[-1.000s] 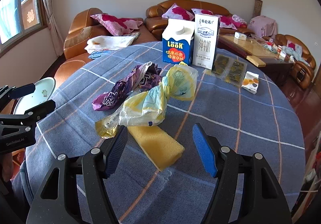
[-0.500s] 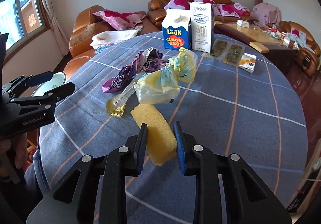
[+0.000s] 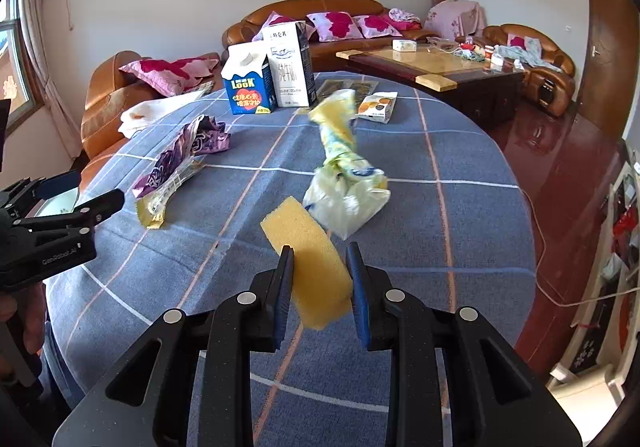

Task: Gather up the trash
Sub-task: 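Grasp the yellow sponge with the right tool while the left tool grasps the clear gold-edged wrapper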

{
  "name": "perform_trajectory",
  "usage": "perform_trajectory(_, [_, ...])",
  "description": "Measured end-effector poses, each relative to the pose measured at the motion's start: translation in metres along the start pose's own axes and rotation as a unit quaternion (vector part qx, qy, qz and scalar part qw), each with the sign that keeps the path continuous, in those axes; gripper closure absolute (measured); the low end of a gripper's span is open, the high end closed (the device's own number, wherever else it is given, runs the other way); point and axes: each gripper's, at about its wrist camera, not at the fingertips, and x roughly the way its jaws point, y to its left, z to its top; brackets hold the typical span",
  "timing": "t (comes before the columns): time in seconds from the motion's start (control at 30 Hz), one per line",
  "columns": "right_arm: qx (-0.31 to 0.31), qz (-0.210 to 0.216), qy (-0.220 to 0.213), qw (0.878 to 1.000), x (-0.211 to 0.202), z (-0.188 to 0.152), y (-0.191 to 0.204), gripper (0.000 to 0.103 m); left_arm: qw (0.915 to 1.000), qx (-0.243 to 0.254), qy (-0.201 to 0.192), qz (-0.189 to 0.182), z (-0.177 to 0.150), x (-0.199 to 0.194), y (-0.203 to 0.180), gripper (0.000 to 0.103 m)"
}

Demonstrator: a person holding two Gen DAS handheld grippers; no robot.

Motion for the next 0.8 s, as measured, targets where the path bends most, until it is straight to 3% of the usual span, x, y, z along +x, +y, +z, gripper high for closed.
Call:
perform_trajectory(0.47, [0.004, 0.009, 0.006, 1.000, 0.005, -0.017, 0.003, 0.075, 0.9984, 0.032, 0.046, -0.005, 0.004, 0.036, -0.024, 0.025])
perform_trajectory(0.53, [0.004, 0.008, 0.005, 1.000, 0.005, -0.018, 0.003, 0.075, 0.9979, 0.031, 0.056, -0.013, 0.002, 0.041, -0.023, 0.050])
perform_trajectory(0.57, [0.004, 0.009, 0.004, 1.000, 0.005, -0.018, 0.003, 0.075, 0.9972, 0.028, 0.064, -0.024, 0.002, 0.043, -0.022, 0.055])
perform_trajectory(0.6, [0.004, 0.009, 0.004, 1.000, 0.005, -0.019, 0.003, 0.075, 0.9964, 0.028, 0.071, -0.035, 0.000, 0.046, -0.023, 0.073])
perform_trajectory(0.8, [0.006, 0.009, 0.000, 1.000, 0.004, -0.019, 0.003, 0.075, 0.9970, 0.032, 0.052, -0.049, -0.001, 0.033, -0.024, 0.093])
